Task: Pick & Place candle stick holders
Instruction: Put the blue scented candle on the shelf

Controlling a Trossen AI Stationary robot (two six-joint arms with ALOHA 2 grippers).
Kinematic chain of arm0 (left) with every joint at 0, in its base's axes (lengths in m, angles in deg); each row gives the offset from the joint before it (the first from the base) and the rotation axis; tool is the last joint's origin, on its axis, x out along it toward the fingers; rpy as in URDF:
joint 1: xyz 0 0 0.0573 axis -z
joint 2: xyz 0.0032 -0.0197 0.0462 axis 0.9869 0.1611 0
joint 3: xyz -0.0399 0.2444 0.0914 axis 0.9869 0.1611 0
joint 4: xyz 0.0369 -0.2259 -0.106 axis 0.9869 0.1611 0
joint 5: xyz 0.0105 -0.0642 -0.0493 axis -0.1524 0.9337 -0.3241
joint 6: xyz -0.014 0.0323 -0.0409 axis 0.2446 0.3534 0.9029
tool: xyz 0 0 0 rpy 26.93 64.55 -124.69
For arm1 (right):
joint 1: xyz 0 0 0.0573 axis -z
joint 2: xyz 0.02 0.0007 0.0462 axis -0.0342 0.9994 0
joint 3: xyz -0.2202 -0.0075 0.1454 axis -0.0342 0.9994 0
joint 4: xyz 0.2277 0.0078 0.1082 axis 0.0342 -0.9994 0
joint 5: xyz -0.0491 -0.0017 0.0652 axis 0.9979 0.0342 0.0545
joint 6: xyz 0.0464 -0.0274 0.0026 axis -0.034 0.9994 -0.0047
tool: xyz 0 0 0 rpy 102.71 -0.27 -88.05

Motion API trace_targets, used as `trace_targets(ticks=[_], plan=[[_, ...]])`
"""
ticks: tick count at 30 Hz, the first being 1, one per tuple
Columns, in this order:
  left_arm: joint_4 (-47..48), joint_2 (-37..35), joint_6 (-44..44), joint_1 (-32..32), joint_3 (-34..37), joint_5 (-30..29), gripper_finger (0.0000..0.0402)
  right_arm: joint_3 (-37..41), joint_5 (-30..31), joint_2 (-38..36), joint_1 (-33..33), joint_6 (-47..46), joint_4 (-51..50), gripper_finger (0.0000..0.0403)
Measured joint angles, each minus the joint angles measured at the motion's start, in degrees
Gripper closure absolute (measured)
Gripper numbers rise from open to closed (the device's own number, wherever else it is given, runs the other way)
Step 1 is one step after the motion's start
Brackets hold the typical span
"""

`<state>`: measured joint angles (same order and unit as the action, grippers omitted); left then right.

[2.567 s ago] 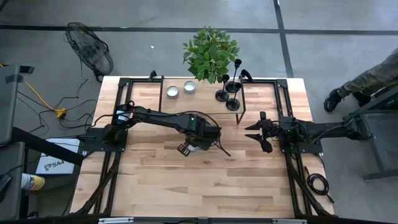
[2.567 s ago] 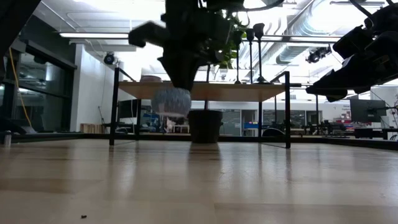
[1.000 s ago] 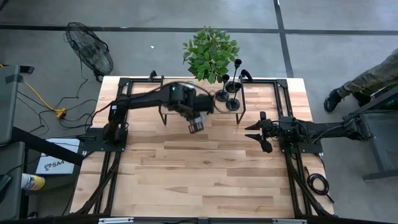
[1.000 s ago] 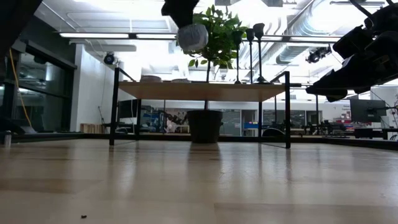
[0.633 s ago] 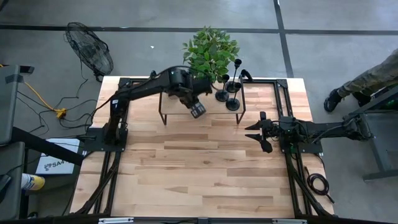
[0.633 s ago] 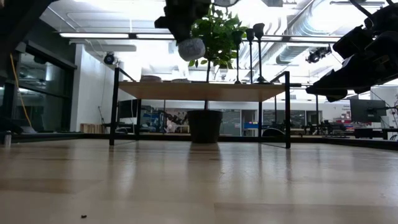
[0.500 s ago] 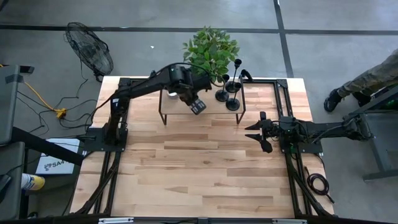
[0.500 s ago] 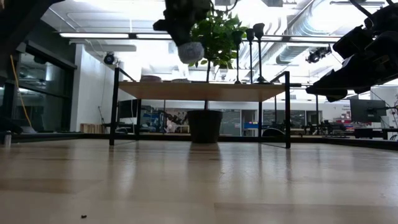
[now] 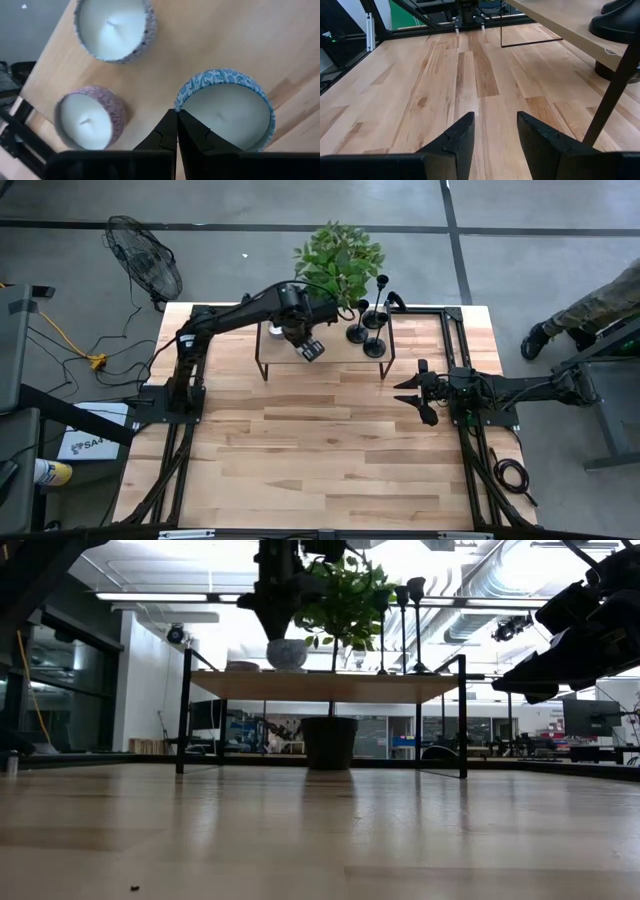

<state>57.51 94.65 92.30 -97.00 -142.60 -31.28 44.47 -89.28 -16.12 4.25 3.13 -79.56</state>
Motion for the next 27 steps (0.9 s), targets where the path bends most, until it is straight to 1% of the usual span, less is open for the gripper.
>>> trace_targets(ticks=[7, 15, 23, 27], plan=[[0.0, -0.2, 0.5, -0.3, 0.4, -2.7, 0.0401, 0.0, 0.0, 0.0, 0.0, -0.1, 0.0, 0.0261], [0.0, -0.2, 4.5, -0.2, 0.4, -1.7, 0.0401, 0.0, 0.0, 0.0, 0.0, -0.1, 0.0, 0.0261], [0.0, -0.2, 5.1, -0.2, 0.5, -0.6, 0.0401, 0.0, 0.0, 0.0, 0.0, 0.0, 0.0, 0.0261], [0.0, -0.3, 6.0, 1.1, 0.5, -0.8, 0.0401, 0.0, 0.0, 0.0, 0.0, 0.0, 0.0, 0.0261]])
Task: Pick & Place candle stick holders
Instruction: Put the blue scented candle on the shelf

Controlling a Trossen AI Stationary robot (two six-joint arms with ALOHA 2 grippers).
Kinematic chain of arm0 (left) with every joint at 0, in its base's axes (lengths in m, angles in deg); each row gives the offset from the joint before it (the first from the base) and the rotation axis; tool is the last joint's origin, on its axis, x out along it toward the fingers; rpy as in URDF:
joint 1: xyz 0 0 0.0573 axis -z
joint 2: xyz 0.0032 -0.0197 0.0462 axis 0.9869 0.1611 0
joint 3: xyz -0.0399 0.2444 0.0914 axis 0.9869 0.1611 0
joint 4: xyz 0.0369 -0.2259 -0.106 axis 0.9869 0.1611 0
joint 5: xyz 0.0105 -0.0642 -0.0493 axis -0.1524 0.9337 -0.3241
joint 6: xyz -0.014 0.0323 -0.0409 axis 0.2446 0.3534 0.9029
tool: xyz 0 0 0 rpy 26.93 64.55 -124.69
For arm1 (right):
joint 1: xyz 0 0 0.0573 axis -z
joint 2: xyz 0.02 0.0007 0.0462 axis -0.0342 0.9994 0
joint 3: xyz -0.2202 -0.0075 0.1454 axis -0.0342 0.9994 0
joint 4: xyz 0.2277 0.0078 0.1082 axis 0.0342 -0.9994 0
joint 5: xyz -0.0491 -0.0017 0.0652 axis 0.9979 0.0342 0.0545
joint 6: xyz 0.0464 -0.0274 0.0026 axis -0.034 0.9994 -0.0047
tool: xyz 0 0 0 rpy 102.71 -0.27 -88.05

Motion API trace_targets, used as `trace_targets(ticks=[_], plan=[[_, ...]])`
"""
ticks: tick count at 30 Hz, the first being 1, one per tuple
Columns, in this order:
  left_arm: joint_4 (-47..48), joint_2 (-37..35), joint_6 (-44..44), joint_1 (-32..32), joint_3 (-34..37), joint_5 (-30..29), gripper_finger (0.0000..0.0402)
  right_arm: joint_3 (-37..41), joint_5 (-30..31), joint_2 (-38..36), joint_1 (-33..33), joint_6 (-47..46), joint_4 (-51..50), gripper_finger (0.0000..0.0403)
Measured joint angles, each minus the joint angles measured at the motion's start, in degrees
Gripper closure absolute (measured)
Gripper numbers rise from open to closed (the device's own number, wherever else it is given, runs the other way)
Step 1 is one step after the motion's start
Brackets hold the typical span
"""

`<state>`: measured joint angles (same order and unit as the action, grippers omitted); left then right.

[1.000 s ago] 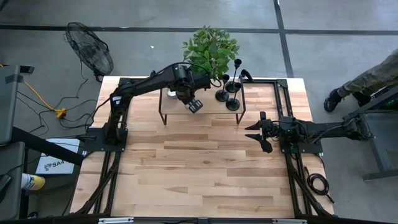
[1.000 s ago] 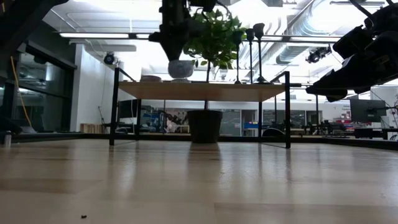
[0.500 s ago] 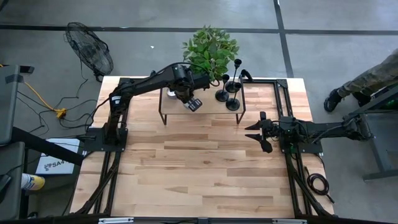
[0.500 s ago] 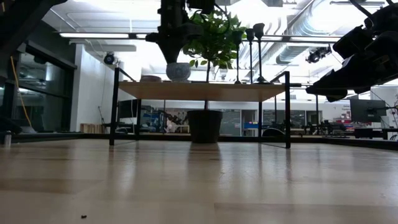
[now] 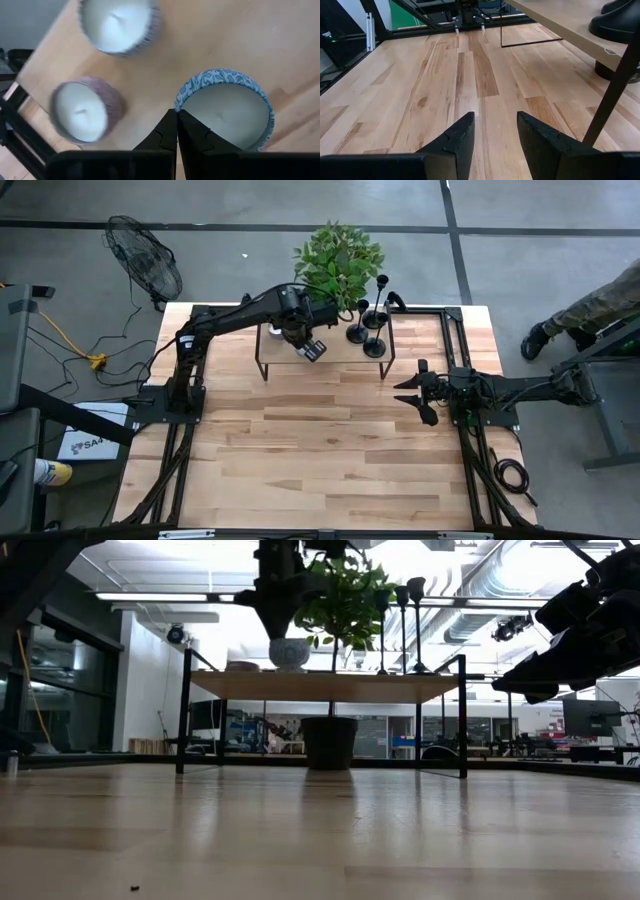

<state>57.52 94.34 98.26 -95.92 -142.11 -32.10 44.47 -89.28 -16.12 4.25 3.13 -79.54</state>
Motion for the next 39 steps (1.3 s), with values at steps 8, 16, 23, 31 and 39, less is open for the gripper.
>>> trace_targets(ticks=[8, 16, 23, 31, 39], plan=[[0.0, 0.0, 0.0, 2.9, 0.0, -1.0, 0.0401, 0.0, 0.0, 0.0, 0.0, 0.0, 0.0, 0.0261], [0.0, 0.0, -0.4, 1.0, 0.0, -1.3, 0.0401, 0.0, 0.0, 0.0, 0.0, 0.0, 0.0, 0.0261], [0.0, 0.0, -1.8, -1.7, 0.0, -0.5, 0.0401, 0.0, 0.0, 0.0, 0.0, -0.1, 0.0, 0.0261], [0.0, -0.1, -5.9, -2.6, 2.5, 2.2, 0.0401, 0.0, 0.0, 0.0, 0.0, 0.0, 0.0, 0.0261], [0.0, -0.1, -9.3, -3.0, 5.3, 0.1, 0.0401, 0.0, 0.0, 0.0, 0.0, 0.0, 0.0, 0.0261]])
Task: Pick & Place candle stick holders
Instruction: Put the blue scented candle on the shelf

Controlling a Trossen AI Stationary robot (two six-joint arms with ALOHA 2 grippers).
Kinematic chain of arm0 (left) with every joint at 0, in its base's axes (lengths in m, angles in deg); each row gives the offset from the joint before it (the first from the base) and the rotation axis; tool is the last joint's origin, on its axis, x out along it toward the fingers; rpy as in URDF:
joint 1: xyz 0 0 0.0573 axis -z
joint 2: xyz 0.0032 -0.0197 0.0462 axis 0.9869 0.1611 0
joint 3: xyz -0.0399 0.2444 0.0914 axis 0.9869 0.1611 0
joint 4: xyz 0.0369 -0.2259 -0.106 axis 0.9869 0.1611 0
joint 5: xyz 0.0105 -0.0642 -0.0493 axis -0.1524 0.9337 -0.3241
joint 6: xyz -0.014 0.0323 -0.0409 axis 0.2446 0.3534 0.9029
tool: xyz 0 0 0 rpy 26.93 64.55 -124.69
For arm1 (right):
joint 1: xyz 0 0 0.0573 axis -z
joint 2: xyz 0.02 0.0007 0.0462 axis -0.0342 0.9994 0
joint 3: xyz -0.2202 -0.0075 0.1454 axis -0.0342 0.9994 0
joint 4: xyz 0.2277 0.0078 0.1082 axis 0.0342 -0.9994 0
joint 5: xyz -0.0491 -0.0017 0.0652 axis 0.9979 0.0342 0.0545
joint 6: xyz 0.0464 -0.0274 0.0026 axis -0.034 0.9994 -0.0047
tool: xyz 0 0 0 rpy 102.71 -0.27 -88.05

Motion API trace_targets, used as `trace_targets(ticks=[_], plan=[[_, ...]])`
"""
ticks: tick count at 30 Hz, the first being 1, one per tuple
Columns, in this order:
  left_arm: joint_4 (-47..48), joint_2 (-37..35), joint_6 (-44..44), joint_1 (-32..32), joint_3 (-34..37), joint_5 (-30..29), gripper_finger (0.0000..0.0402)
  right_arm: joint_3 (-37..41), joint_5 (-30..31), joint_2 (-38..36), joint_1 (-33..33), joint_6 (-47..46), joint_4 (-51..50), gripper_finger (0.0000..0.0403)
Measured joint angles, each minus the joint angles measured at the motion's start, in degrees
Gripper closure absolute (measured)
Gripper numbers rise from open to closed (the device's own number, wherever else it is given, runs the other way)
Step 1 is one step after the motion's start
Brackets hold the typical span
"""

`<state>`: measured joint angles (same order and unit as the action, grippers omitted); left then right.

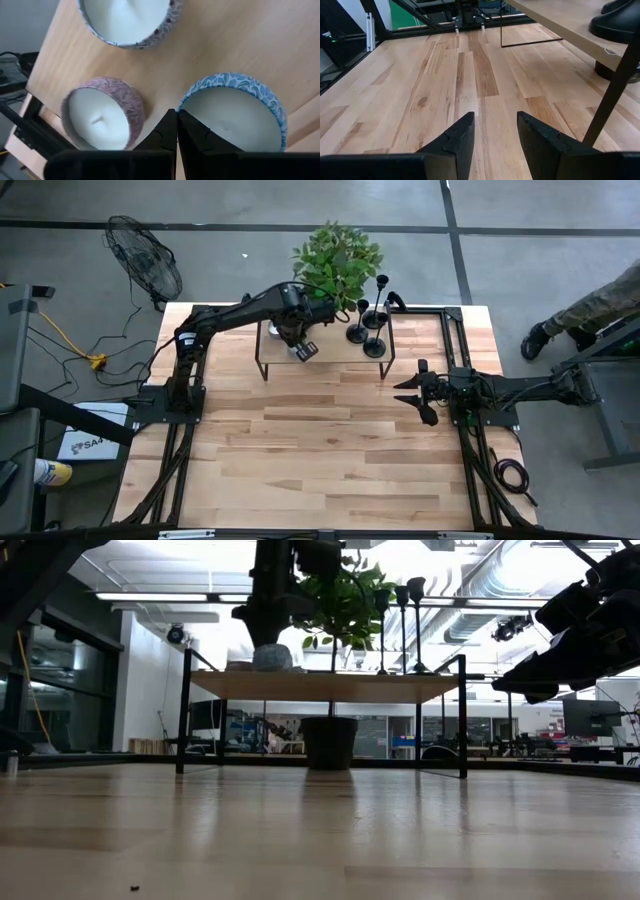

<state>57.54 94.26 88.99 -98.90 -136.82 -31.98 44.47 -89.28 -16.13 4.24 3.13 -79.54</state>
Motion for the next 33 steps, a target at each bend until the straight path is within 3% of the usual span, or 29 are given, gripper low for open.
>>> trace_targets(ticks=[13, 33], plan=[[0.0, 0.0, 0.0, 0.1, 0.0, -4.0, 0.0401, 0.0, 0.0, 0.0, 0.0, 0.0, 0.0, 0.0261], [0.0, -0.6, 0.7, 0.2, -1.1, -3.2, 0.0401, 0.0, 0.0, 0.0, 0.0, -0.1, 0.0, 0.0261]])
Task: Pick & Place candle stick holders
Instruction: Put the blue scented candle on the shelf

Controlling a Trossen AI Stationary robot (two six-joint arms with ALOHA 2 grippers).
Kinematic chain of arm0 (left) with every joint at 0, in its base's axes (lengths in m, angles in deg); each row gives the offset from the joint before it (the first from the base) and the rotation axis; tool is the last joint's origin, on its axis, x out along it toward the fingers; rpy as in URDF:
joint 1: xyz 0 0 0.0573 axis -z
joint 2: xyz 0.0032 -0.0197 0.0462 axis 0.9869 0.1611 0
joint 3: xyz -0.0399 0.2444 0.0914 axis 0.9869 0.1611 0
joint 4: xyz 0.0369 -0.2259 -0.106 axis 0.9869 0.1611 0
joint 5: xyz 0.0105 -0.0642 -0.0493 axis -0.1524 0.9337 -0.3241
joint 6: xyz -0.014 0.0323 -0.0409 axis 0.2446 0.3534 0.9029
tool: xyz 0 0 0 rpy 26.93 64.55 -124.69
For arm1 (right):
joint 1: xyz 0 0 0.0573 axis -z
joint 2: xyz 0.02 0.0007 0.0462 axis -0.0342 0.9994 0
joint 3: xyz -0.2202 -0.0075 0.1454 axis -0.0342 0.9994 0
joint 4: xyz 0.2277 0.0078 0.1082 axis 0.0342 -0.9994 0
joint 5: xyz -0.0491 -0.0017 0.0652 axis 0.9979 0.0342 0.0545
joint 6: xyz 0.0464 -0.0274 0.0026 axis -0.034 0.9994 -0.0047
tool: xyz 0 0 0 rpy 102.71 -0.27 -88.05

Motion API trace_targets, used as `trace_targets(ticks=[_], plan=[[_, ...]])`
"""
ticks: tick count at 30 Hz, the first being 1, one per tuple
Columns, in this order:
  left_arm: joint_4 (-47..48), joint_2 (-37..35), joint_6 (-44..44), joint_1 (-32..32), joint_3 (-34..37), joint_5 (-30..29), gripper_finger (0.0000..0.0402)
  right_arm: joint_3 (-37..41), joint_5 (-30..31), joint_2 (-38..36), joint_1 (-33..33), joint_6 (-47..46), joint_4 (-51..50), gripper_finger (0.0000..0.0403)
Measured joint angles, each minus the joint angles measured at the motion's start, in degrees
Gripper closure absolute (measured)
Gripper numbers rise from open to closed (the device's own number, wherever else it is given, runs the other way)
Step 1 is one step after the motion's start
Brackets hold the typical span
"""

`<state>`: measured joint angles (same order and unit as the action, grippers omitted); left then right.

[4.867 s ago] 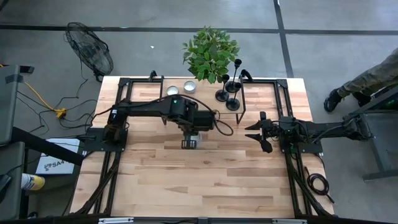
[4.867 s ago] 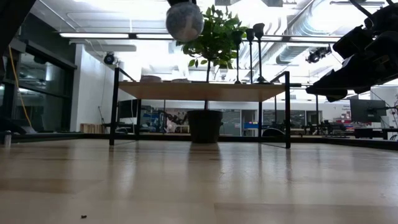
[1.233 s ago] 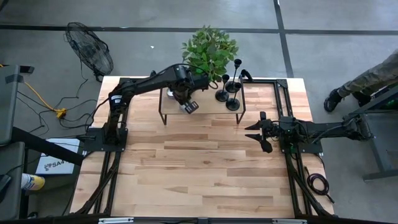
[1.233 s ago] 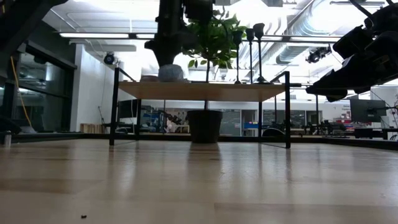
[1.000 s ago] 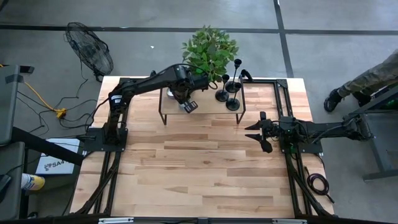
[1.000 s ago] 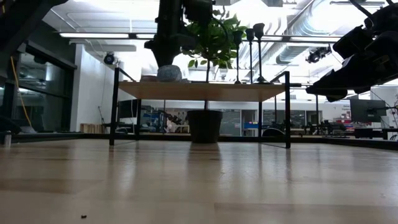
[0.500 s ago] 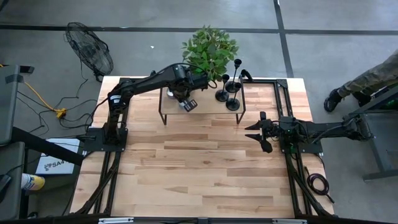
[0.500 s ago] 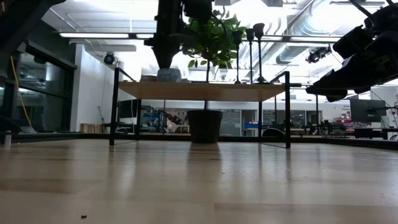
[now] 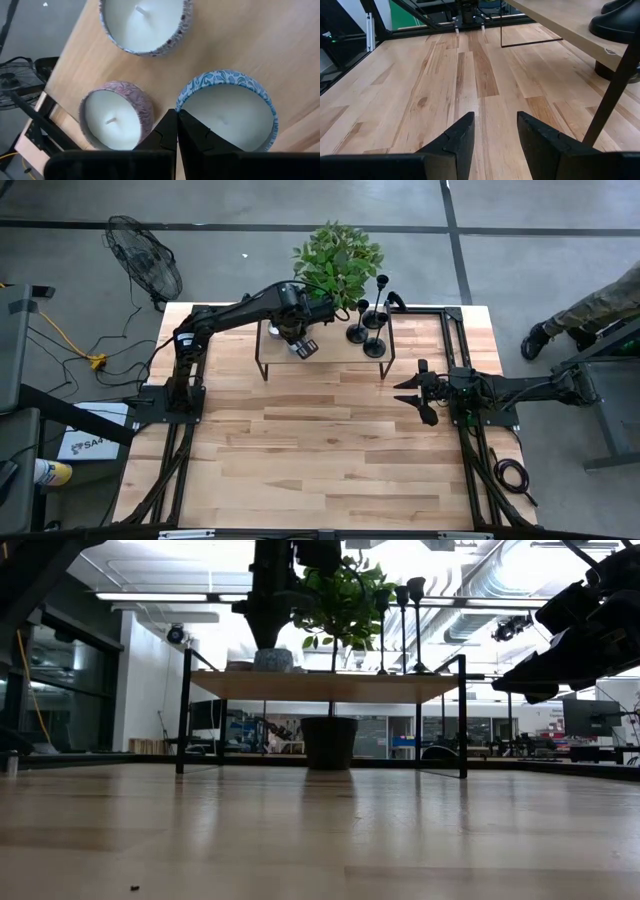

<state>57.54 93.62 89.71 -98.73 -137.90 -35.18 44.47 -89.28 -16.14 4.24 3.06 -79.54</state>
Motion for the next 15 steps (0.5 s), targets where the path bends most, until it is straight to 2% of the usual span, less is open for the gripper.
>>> trace_targets(ticks=[15], plan=[[0.0, 0.0, 1.4, 0.0, 0.0, 0.8, 0.0401, 0.0, 0.0, 0.0, 0.0, 0.1, 0.0, 0.0261]])
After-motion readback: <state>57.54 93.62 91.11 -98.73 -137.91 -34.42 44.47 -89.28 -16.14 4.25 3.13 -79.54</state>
